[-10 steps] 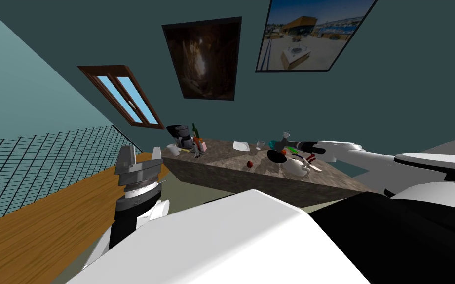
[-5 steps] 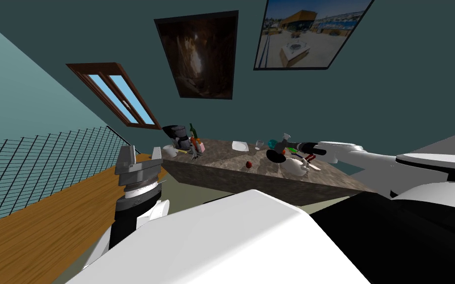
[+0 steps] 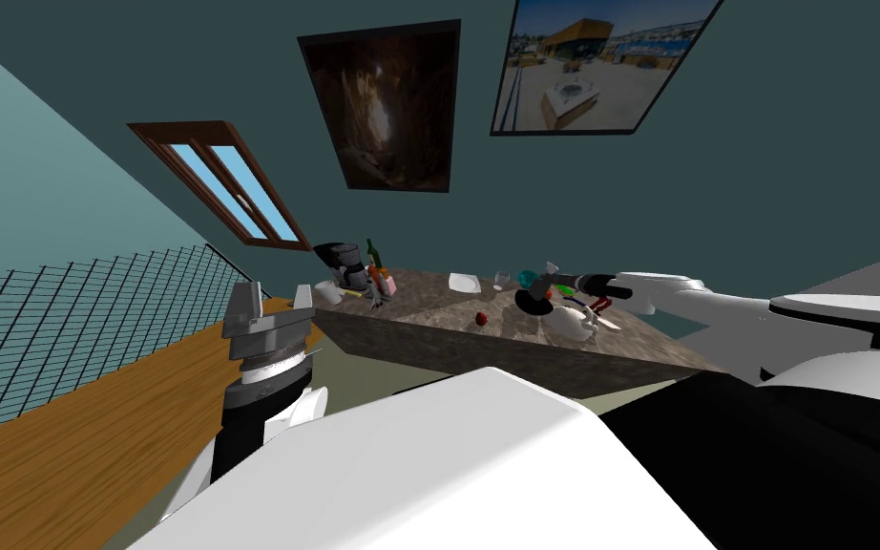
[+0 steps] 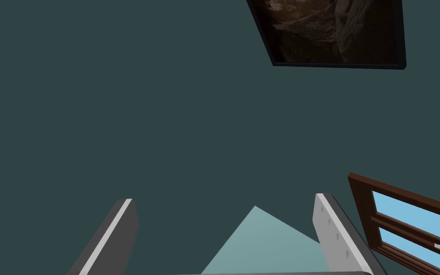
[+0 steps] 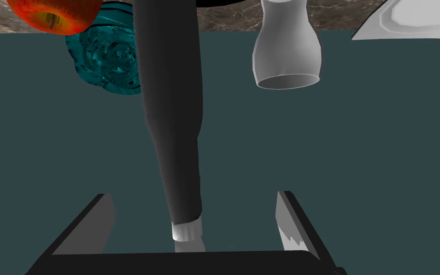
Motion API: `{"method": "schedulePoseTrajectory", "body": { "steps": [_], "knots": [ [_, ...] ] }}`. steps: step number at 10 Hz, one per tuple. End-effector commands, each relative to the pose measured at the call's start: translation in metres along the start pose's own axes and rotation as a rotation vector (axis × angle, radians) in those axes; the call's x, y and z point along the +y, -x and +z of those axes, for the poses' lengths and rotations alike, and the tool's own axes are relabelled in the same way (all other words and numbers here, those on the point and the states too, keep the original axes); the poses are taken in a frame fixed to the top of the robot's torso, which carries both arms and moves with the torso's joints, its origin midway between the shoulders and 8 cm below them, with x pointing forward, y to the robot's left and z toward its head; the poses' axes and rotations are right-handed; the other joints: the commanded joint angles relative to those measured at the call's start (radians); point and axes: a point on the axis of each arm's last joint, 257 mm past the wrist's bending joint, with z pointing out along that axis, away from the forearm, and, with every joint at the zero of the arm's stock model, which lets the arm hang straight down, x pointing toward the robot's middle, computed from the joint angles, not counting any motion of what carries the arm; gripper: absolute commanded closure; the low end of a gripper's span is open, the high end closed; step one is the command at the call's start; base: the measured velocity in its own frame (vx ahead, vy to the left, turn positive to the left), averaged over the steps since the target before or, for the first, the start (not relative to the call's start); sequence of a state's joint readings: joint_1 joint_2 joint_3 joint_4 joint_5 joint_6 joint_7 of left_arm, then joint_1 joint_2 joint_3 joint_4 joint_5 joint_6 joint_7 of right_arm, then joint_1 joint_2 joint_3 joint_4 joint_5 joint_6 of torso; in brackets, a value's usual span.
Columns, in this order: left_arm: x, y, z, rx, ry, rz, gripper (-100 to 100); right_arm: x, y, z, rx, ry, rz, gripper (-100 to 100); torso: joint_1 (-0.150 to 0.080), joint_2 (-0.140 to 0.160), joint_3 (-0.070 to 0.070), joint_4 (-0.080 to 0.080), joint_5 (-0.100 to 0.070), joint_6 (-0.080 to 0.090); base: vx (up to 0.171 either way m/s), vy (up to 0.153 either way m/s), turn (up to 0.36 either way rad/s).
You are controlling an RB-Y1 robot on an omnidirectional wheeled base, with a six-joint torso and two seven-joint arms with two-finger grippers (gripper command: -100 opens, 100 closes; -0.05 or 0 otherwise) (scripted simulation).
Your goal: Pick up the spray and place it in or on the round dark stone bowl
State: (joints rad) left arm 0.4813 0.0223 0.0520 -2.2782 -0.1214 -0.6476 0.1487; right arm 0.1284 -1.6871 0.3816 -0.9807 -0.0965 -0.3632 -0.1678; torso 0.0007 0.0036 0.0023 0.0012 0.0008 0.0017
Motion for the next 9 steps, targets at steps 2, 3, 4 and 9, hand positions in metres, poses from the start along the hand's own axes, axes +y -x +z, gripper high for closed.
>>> {"method": "schedulePoseTrajectory", "body": {
  "steps": [2,3,4,9],
  "knots": [
    [0.000,0.000,0.000,0.000,0.000,0.000,0,0.003,0.019,-0.006,0.002,0.002,0.001,-100,0.000,0.000,0.000,0.000,0.000,0.000,-0.002,-0.010,-0.004],
    [0.000,0.000,0.000,0.000,0.000,0.000,0,0.004,0.024,-0.008,0.003,0.002,0.001,-100,0.000,0.000,0.000,0.000,0.000,0.000,0.000,-0.010,-0.003],
    [0.000,0.000,0.000,0.000,0.000,0.000,0,0.006,0.029,-0.009,0.003,0.002,0.001,-100,0.000,0.000,0.000,0.000,0.000,0.000,0.000,-0.009,-0.003],
    [0.000,0.000,0.000,0.000,0.000,0.000,0,0.008,0.039,-0.013,0.006,0.003,0.000,0,0.000,0.000,0.000,0.000,0.000,0.000,0.000,-0.003,-0.002]
  ]
}}
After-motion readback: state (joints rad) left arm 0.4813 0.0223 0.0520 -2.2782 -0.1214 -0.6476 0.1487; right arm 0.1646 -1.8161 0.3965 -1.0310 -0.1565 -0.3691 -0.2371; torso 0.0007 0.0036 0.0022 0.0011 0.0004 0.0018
